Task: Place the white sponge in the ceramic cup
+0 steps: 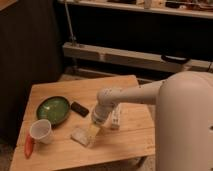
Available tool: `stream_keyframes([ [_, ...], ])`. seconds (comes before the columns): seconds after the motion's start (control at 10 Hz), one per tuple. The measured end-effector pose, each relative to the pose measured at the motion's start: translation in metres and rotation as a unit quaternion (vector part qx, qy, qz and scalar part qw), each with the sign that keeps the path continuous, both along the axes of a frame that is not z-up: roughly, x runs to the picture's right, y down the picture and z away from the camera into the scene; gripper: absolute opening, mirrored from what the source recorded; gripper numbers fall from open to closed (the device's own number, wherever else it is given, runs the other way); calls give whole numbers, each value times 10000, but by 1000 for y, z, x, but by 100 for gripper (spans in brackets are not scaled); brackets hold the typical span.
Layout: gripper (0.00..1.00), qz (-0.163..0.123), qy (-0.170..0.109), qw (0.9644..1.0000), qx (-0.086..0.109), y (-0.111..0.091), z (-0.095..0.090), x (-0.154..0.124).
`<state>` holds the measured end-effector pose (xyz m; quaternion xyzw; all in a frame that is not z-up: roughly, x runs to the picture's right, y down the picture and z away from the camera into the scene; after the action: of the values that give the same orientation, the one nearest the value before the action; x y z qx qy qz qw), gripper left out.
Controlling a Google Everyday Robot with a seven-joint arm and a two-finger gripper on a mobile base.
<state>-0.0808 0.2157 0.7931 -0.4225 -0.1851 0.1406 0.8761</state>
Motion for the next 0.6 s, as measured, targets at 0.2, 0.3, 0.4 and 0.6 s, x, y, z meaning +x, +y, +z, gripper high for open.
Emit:
stream_keyframes([
  [0.2,80,239,-247,9994,-13,14,-6,-7],
  [0.3,80,277,-319,9991,-30,18,-6,-11],
  [0.4,80,316,-333,9989,-33,20,-3,-8],
  [0.6,80,292,-423,9987,4,22,-4,-14],
])
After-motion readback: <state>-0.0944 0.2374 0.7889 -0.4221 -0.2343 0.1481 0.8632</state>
